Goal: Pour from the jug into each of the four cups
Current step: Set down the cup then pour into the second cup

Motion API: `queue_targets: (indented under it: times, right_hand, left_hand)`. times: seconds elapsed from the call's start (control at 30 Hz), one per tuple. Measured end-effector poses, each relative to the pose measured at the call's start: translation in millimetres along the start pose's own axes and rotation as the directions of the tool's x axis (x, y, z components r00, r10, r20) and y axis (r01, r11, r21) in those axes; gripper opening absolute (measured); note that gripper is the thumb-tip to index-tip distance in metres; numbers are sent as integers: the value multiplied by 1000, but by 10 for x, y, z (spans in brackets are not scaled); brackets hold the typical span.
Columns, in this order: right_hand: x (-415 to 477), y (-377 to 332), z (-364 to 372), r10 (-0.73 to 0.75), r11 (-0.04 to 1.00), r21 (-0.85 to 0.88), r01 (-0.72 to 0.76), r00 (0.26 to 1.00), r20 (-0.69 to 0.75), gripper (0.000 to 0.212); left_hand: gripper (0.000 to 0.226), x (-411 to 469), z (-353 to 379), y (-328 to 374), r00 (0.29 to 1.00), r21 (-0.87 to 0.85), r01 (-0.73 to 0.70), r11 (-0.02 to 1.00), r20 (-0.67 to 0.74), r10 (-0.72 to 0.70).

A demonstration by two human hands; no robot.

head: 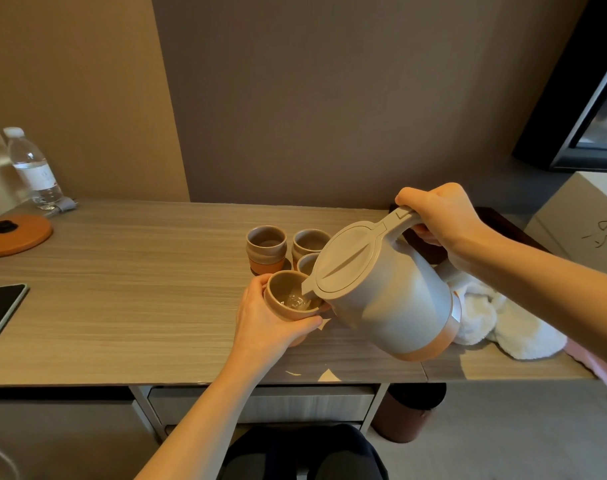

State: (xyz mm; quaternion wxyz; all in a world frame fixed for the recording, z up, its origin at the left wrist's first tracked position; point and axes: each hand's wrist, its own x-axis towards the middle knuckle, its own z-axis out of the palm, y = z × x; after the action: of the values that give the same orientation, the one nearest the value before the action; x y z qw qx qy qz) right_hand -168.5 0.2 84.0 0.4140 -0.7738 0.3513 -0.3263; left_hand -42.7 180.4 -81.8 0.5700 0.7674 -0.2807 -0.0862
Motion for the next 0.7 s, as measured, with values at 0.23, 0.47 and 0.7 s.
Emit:
queue_targets:
  times: [0.23, 0.47, 0.7]
  right_hand:
    - [15, 3, 17, -18, 999, -27, 18, 1000, 10, 30]
    - [37, 2, 16, -30, 998, -47, 30, 1000, 9, 29]
    - [29, 3, 35, -42, 997, -62, 44, 999, 32, 31]
  left_hand:
    - [89, -25, 0, 10, 1000, -17, -8, 1000, -2, 8]
    - [89, -32, 9, 7, 1000, -24, -2, 1000, -1, 2]
    - [88, -57, 17, -11, 1000, -47, -2, 999, 1, 2]
